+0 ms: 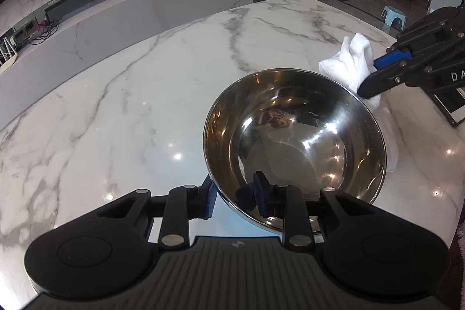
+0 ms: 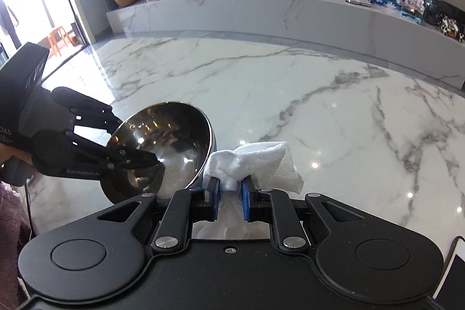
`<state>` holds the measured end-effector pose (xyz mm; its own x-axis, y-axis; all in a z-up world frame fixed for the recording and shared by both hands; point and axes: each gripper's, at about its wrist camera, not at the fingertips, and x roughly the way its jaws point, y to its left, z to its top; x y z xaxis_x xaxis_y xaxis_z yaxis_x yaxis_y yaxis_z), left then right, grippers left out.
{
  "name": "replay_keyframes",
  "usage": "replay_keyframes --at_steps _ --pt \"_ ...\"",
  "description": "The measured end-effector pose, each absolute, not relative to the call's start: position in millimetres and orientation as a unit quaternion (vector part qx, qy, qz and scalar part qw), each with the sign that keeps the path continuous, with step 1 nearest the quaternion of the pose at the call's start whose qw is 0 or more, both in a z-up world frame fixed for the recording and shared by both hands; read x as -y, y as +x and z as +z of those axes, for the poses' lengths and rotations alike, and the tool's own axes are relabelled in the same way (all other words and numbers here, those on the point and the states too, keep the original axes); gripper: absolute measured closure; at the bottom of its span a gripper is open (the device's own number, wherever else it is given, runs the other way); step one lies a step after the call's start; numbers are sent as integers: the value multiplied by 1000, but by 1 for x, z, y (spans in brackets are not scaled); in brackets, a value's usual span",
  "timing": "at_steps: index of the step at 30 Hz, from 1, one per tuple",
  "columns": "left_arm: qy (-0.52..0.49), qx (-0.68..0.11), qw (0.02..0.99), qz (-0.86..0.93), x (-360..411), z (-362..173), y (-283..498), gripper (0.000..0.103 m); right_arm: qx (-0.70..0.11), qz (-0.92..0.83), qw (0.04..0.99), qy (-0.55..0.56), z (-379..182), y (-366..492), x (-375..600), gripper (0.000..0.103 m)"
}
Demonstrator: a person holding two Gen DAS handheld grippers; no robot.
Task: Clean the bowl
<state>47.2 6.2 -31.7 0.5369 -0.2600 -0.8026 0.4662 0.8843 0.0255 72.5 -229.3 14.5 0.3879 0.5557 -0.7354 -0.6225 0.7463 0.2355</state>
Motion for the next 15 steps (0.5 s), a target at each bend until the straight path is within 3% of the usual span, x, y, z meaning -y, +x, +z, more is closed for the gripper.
replay_keyframes --at_steps 15 --pt "130 -440 864 -207 -4 -32 48 78 -454 360 812 -74 -8 69 208 89"
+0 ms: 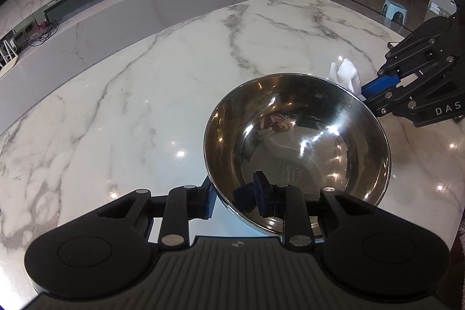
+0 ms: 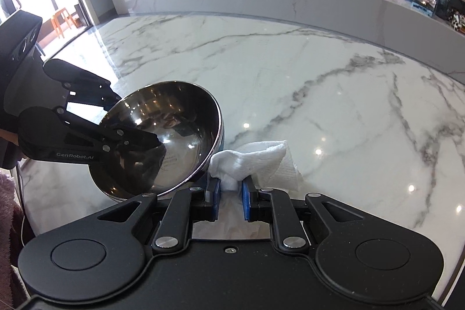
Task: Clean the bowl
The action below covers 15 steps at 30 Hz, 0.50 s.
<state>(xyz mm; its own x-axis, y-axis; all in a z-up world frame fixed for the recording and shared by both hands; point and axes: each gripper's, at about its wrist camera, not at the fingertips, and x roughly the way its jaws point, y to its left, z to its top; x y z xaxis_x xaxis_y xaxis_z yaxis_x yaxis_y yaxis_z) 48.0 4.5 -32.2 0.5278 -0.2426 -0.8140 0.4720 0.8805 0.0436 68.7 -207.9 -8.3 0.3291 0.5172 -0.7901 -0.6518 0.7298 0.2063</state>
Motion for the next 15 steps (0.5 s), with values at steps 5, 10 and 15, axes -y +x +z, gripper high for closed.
replay_keyframes --at_steps 5,10,15 --pt "134 -442 862 -208 -5 -32 47 78 -457 360 810 -77 -10 69 206 89" --pt "137 -443 861 -208 -4 -32 48 78 -453 357 812 -83 -9 68 205 89" --pt "137 -443 861 -208 -4 -32 48 78 -438 356 822 -73 0 69 211 89"
